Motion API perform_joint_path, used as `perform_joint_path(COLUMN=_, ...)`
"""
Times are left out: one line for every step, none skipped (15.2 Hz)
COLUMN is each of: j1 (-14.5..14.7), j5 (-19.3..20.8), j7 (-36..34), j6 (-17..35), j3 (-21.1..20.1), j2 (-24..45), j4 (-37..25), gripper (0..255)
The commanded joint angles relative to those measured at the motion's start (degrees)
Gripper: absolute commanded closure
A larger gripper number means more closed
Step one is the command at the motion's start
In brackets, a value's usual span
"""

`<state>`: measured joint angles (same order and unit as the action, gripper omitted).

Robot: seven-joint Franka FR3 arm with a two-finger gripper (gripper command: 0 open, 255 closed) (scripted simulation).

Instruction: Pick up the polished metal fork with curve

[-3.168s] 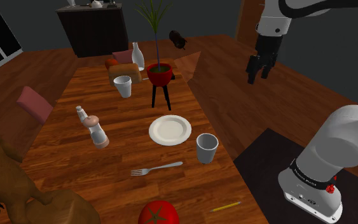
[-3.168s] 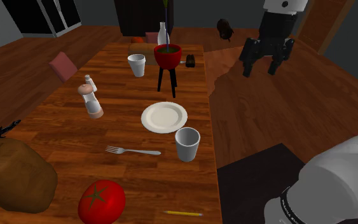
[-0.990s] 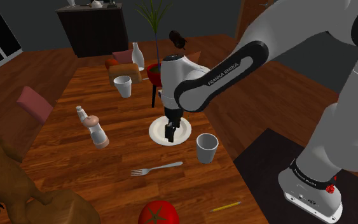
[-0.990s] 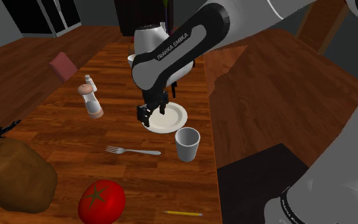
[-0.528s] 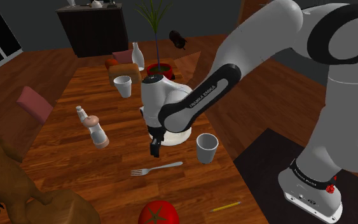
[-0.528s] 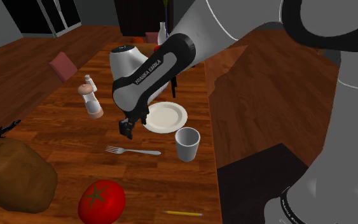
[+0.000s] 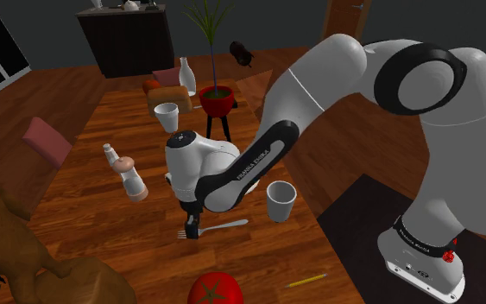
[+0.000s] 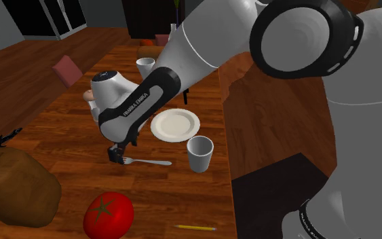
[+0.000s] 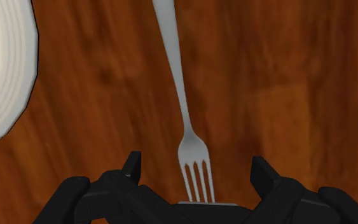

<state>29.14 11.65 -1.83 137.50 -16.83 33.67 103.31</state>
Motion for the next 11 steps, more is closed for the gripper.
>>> perform_joint_path(j1=0.31, j5=0.50, j7=-0.03, j6=0.97, j3=0.25, j2=1.15, j4=-0.21, gripper=0)
perform_joint_path(j1=0.42, j5=0.69, j7=-0.13, j6=1.47, j3=0.40, j2=1.69, j4=-0.24, gripper=0)
perform_joint_path(j1=0.53, j5=0.87, j7=-0.24, j6=1.98, j3=0.56, j2=2.24, j4=-0.28, gripper=0)
perform_joint_path(j1=0.65, j5=1.05, j7=-0.34, j6=2.48, j3=0.72, j2=2.80, j4=-0.33, gripper=0)
perform_joint_path(j1=0.76, j5=1.23, j7=-0.44, j6=2.97, j3=0.88, j2=3.36, j4=-0.40, gripper=0)
perform_joint_path(j1=0.95, j5=1.51, j7=-0.60, j6=3.73, j3=1.13, j2=4.27, j4=-0.53, gripper=0)
perform_joint_path(j1=0.95, j5=1.51, j7=-0.60, j6=3.74, j3=1.14, j2=4.26, j4=-0.51, gripper=0)
perform_joint_path(j1=0.95, j5=1.51, j7=-0.60, j6=3.73, j3=1.14, j2=4.26, j4=-0.52, gripper=0)
perform_joint_path(j1=0.96, j5=1.53, j7=-0.61, j6=3.80, j3=1.16, j2=4.35, j4=-0.55, gripper=255)
perform_joint_path(j1=0.99, j5=1.53, j7=-0.61, j6=3.73, j3=1.16, j2=4.40, j4=-0.66, gripper=255)
perform_joint_path(j1=0.99, j5=1.53, j7=-0.62, j6=3.74, j3=1.16, j2=4.39, j4=-0.65, gripper=255)
